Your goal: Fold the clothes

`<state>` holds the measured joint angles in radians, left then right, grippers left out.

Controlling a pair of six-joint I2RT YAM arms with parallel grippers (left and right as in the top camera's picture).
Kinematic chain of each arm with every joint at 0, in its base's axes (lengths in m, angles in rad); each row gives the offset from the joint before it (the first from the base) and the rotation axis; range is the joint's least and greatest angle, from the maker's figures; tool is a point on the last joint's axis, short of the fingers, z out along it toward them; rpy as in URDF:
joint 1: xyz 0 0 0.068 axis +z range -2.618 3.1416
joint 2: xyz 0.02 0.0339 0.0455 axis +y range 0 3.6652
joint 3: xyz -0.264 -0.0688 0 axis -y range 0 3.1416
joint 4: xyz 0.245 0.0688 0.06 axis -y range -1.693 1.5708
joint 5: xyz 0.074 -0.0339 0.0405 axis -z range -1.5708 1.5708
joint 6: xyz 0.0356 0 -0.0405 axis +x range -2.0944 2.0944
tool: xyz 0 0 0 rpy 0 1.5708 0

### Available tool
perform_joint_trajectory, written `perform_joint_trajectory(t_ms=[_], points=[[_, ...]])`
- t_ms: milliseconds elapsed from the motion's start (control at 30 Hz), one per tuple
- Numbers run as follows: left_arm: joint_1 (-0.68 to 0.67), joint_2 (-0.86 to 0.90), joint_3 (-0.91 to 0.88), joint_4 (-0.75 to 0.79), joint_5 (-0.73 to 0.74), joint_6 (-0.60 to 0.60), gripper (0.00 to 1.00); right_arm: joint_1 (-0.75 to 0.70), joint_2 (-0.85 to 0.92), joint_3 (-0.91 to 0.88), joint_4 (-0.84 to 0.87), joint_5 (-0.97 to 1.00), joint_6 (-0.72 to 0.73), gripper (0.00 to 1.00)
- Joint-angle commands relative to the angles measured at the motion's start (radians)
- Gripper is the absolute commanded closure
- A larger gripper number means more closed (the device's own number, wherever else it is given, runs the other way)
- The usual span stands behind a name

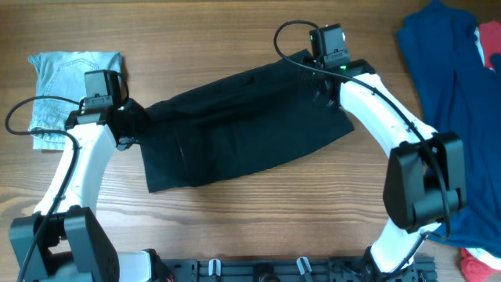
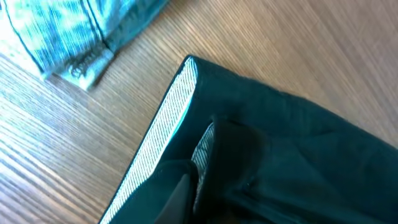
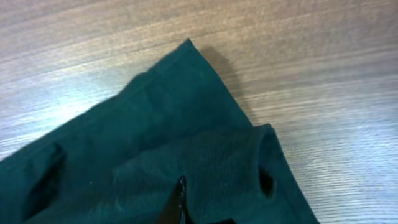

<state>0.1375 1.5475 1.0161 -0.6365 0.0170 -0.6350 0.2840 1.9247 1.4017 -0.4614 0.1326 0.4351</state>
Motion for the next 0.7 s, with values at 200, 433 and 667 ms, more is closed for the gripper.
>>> perform_joint_trajectory(t_ms=[200, 433, 667], points=[[0.018, 0.003, 0.011, 0.046, -0.142, -0.032, 0.14, -0.042, 0.0, 0.05, 0.009, 0.084, -0.021, 0.03], [0.018, -0.002, 0.011, 0.034, -0.082, -0.032, 0.23, -0.047, -0.053, 0.079, -0.053, 0.071, -0.092, 0.04], [0.018, -0.012, 0.011, -0.021, -0.01, -0.025, 0.22, -0.047, -0.053, 0.079, -0.152, -0.023, -0.092, 0.04]])
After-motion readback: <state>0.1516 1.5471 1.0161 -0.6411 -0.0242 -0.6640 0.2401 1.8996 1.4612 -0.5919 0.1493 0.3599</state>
